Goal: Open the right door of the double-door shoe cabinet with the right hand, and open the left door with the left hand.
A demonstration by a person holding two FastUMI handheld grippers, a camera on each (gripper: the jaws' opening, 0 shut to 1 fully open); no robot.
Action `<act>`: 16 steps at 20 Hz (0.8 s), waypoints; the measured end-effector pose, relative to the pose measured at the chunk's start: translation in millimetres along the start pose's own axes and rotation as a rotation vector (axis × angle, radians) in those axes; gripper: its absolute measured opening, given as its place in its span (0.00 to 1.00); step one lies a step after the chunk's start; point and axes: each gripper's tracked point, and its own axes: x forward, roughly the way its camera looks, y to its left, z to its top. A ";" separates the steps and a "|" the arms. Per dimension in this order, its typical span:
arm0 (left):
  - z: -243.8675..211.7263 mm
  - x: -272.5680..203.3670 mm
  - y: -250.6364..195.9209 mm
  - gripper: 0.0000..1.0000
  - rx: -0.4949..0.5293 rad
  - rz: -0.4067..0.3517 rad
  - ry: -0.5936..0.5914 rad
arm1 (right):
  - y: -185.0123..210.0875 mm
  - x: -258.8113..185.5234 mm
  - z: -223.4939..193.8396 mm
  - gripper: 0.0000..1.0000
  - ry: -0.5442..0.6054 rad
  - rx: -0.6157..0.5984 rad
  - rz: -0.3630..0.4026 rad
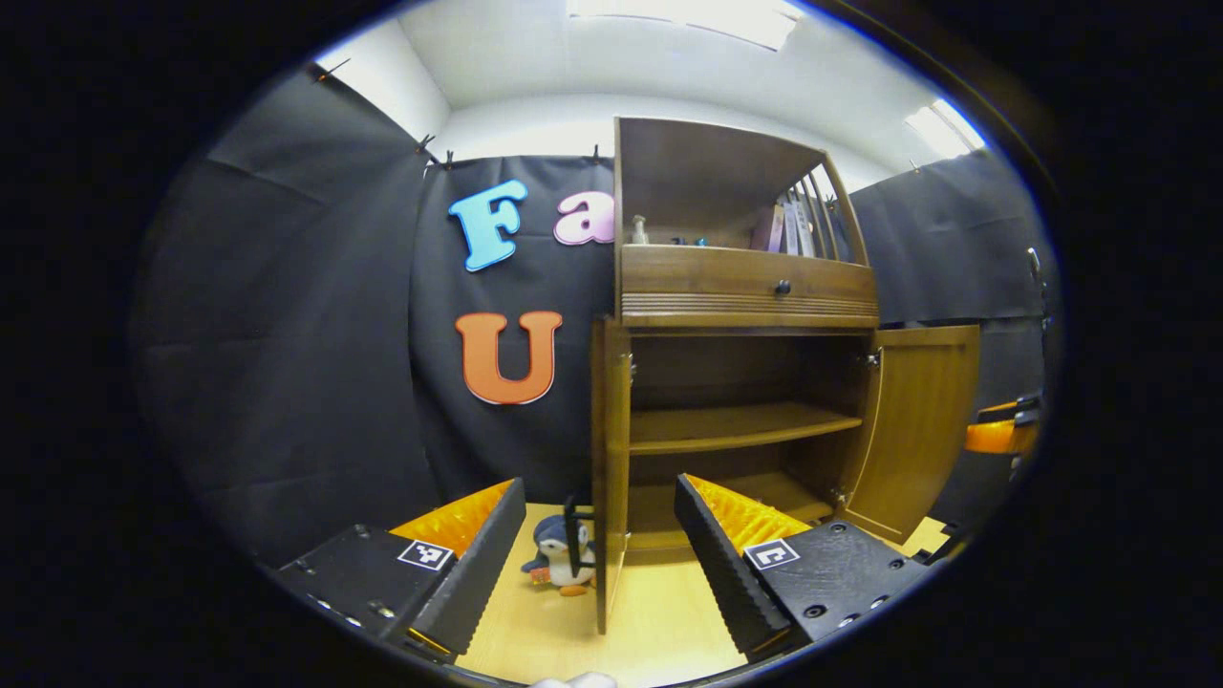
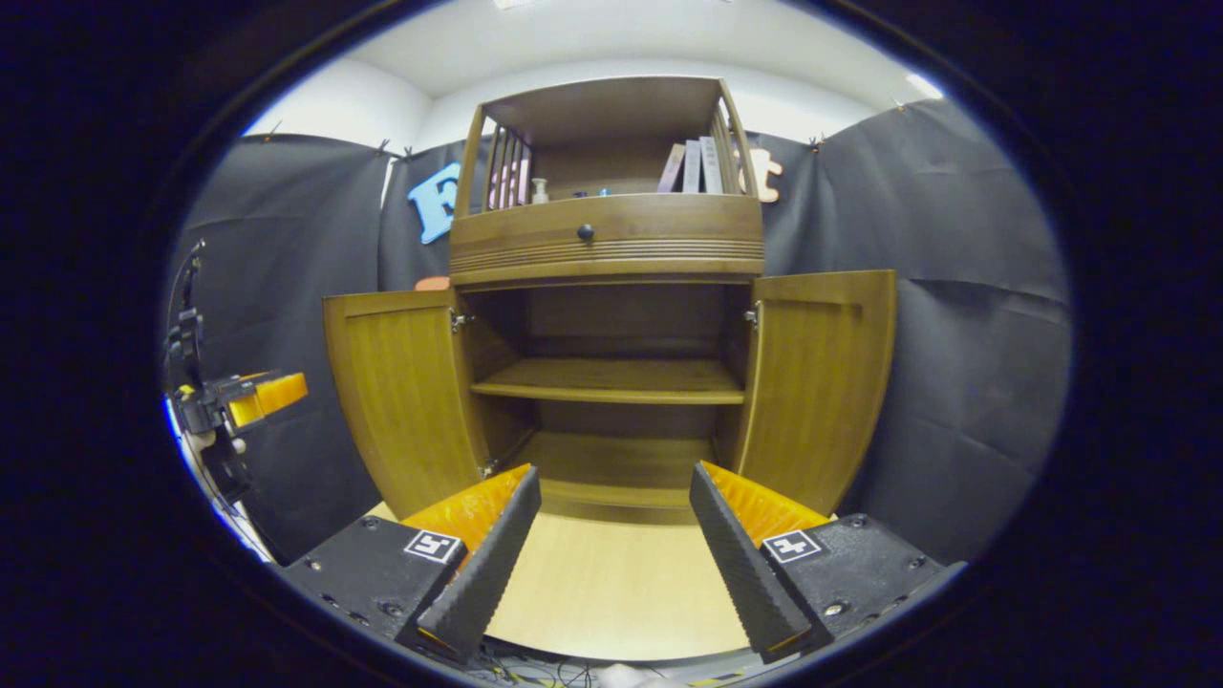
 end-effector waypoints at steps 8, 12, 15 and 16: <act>23.1 -1.2 -84.5 0.95 0.046 0.002 0.000 | -45.5 -21.0 12.6 1.00 -0.054 0.024 -0.103; -1.6 -14.2 -127.9 0.95 0.014 0.002 0.036 | -60.9 -24.5 10.6 1.00 -0.065 0.016 -0.128; -16.7 -22.3 -146.4 0.96 0.011 0.020 0.055 | -66.9 -26.0 7.5 1.00 -0.067 0.007 -0.127; -20.5 -24.6 -152.9 0.95 0.007 0.016 0.062 | -69.1 -26.1 8.2 1.00 -0.072 0.010 -0.131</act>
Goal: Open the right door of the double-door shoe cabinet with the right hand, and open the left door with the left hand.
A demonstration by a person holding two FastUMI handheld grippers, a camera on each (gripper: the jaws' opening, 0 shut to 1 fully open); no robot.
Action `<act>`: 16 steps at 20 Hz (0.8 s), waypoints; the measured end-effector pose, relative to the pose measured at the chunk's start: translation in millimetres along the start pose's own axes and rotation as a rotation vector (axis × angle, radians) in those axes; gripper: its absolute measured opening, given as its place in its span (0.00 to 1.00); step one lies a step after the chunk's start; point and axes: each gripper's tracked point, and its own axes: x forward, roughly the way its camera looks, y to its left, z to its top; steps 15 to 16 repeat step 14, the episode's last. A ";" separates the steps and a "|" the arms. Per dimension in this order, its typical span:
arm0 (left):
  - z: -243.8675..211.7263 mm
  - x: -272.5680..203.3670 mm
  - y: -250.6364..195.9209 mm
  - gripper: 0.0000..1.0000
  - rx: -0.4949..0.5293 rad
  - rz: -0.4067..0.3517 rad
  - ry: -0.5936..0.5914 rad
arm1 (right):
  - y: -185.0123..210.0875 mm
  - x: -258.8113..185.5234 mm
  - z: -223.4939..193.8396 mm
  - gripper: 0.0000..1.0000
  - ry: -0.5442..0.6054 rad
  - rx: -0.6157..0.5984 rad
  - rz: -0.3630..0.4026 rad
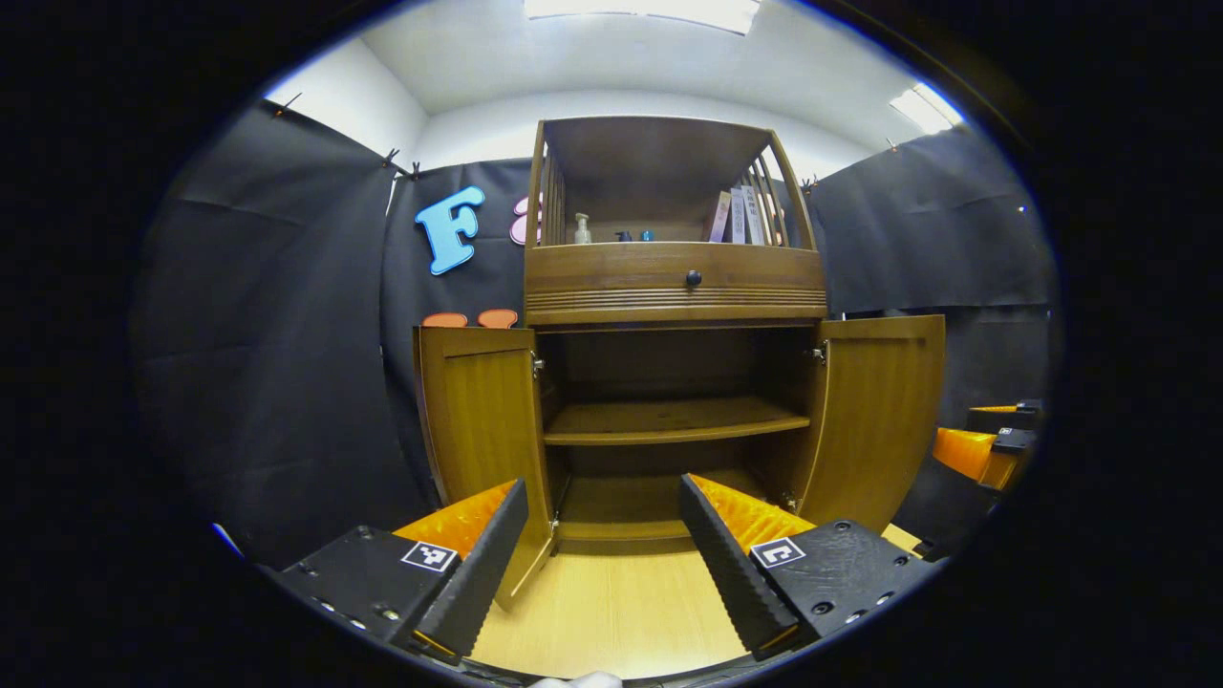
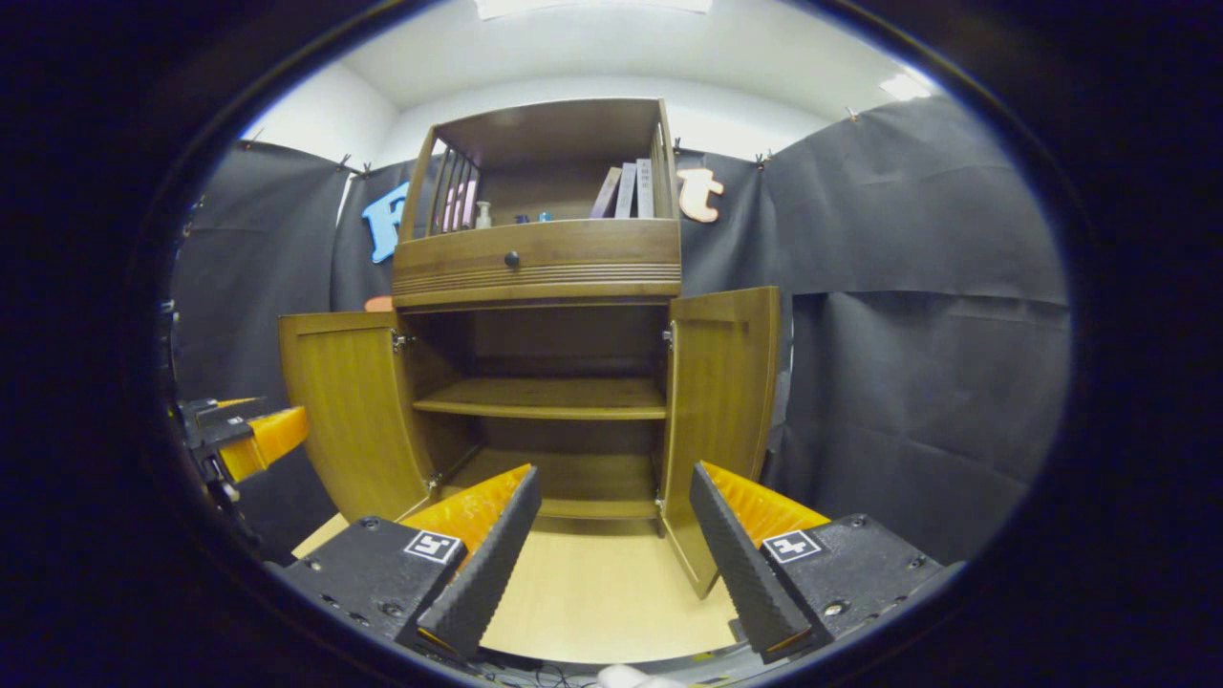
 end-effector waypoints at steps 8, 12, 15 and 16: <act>-9.1 -1.7 -4.3 0.95 0.027 0.017 0.013 | -5.4 3.4 -5.2 1.00 0.002 0.010 -0.003; -7.3 -1.3 1.3 0.96 0.030 0.025 0.008 | -0.3 2.6 -4.7 1.00 0.003 0.002 0.001; -7.0 -1.9 3.5 0.96 0.032 0.027 0.006 | 2.2 3.1 -5.9 1.00 0.001 0.002 0.006; -7.0 -1.9 3.5 0.96 0.032 0.027 0.006 | 2.2 3.1 -5.9 1.00 0.001 0.002 0.006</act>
